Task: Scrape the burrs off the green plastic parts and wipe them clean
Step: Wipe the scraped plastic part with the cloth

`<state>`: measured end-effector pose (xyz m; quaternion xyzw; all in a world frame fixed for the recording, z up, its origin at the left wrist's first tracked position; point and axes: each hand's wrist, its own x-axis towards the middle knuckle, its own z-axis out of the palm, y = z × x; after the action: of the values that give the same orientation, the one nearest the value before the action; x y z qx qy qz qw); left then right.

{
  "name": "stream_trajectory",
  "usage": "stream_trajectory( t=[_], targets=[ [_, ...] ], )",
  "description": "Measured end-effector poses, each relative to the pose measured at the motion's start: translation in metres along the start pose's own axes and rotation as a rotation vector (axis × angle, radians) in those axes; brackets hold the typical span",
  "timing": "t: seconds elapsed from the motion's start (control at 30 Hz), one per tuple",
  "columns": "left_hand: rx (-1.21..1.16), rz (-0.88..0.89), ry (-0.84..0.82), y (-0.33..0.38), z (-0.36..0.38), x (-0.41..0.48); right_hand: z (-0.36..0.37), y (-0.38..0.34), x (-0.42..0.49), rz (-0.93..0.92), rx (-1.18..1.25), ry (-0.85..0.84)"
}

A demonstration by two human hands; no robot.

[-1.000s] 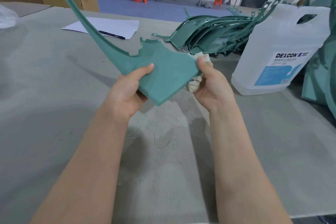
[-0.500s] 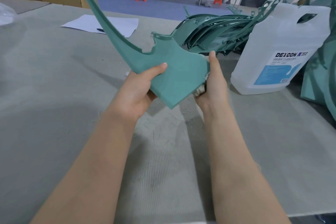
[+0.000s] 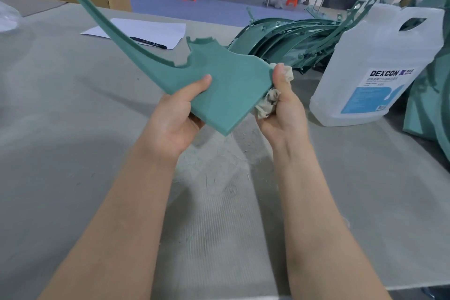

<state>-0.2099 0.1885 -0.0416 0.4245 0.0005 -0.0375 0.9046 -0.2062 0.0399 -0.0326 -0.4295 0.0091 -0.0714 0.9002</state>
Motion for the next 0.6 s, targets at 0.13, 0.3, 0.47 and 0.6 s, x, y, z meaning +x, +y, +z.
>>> stream_trajectory(
  t=[0.13, 0.3, 0.47, 0.6],
  targets=[
    [-0.017, -0.071, 0.083, 0.003, -0.003, 0.0, -0.003, 0.003, 0.002, -0.052, -0.194, 0.014],
    [-0.045, -0.093, 0.134, 0.007, -0.006, 0.0, 0.0, 0.01, -0.001, -0.093, -0.435, 0.03],
    [-0.041, -0.07, 0.082, 0.003, -0.004, 0.002, 0.0, 0.011, 0.005, 0.056, -0.198, 0.166],
    [0.004, -0.034, 0.078, 0.002, -0.004, 0.002, -0.008, 0.003, 0.005, 0.101, 0.221, 0.059]
  ],
)
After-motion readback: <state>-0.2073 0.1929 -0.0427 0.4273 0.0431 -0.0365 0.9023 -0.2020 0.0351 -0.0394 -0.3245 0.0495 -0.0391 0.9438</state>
